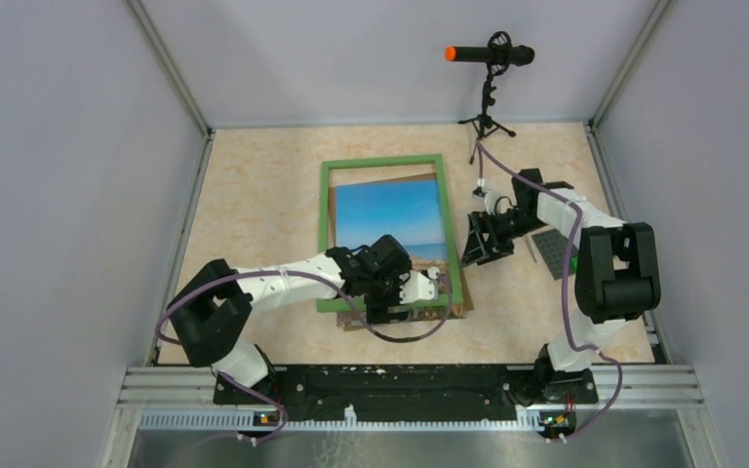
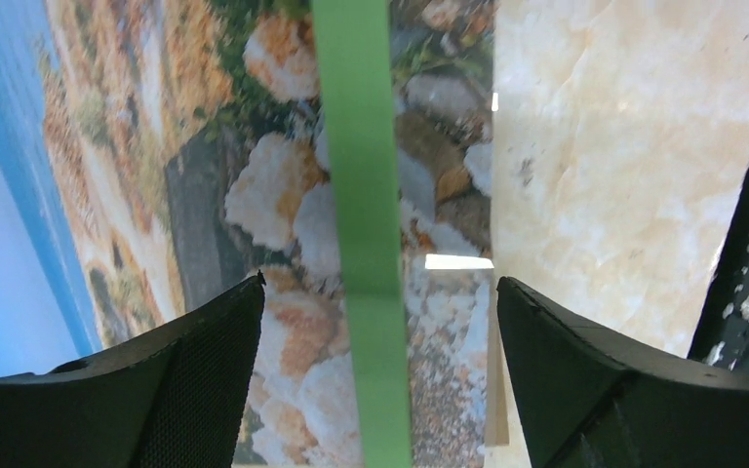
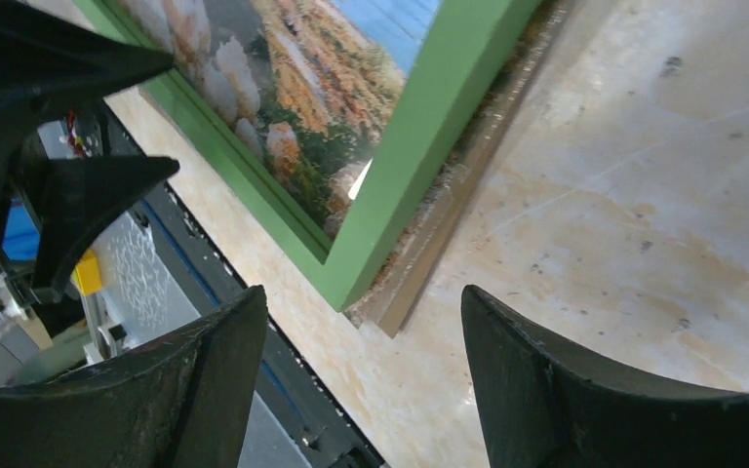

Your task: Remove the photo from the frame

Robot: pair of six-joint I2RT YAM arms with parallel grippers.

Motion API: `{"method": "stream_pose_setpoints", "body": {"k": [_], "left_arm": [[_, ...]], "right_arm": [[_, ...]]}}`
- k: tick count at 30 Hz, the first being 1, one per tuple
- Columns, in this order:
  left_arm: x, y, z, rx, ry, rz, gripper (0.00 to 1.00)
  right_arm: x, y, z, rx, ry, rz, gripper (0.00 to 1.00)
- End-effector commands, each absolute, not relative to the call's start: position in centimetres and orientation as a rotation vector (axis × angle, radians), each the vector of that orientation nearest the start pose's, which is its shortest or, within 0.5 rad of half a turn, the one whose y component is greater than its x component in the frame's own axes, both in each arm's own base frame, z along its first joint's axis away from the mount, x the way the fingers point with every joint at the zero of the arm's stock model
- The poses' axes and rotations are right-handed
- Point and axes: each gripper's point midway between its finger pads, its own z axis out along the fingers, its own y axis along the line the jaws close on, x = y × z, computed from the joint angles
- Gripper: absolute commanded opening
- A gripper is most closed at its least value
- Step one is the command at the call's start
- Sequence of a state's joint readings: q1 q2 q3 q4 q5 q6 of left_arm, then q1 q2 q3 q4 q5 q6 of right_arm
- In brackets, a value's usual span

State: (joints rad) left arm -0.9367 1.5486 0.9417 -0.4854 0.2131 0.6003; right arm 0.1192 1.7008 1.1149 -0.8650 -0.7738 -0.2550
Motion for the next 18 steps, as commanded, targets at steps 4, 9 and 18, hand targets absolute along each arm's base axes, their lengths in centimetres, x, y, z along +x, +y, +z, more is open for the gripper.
{"method": "stream_pose_setpoints", "body": {"k": [4, 9, 18], "left_arm": [[18.1, -33.5, 6.1, -2.675, -2.494, 0.526, 0.97], [17.0, -36.3, 5.7, -2.765, -2.430, 0.458, 0.99], [17.8, -40.7, 5.4, -2.846, -2.433, 0.343, 0.99]], "right_arm": [[27.0, 12.6, 5.9, -0.376, 2.717, 1.165, 0.66], [26.2, 11.4, 3.5, -0.313, 2.802, 1.095, 0.58], [26.2, 10.6, 1.7, -0.283, 2.890, 1.033, 0.48]]}}
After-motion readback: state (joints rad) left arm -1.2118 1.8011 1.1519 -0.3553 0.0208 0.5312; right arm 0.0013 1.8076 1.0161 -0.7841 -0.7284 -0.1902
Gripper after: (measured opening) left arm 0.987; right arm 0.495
